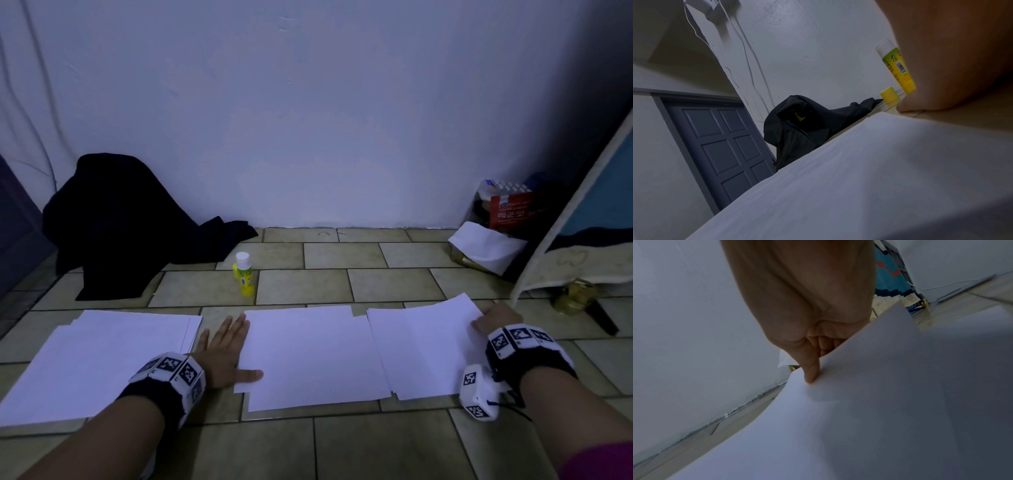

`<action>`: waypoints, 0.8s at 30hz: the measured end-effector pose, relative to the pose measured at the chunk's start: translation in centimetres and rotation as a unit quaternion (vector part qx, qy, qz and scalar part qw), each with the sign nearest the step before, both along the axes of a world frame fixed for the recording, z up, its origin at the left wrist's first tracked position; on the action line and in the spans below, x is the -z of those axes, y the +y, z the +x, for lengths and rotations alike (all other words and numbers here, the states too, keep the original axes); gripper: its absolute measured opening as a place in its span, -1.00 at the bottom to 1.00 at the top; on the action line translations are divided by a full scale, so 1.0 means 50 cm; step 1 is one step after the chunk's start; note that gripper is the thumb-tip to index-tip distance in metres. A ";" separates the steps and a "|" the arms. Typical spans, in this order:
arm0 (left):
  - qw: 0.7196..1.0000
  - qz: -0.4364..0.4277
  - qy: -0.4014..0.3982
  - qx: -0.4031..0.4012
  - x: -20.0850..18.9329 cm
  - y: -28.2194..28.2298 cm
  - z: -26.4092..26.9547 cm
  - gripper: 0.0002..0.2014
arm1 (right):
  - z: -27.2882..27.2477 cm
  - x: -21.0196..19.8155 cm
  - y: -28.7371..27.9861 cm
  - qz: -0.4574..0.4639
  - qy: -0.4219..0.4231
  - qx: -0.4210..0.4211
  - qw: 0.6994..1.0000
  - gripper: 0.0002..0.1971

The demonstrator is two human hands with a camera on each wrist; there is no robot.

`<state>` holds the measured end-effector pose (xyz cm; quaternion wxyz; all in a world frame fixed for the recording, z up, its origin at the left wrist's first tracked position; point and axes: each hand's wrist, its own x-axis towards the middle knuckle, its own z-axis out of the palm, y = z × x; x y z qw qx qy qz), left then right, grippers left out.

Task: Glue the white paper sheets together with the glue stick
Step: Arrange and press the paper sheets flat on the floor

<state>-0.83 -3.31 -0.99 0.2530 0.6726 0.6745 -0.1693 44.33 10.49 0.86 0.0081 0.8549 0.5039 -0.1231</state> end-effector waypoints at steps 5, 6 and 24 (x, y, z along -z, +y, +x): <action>1.000 0.001 -0.001 0.002 -0.002 0.000 0.001 0.03 | -0.029 -0.047 -0.020 0.034 -0.010 0.007 0.999 -0.67; 1.000 0.000 0.001 0.003 -0.002 0.000 0.001 0.06 | -0.047 -0.059 -0.023 0.045 -0.011 -0.013 0.999 -0.61; 1.000 0.017 -0.023 0.011 -0.004 -0.003 -0.010 0.59 | -0.548 0.004 -0.284 -0.149 0.049 -0.394 0.906 0.19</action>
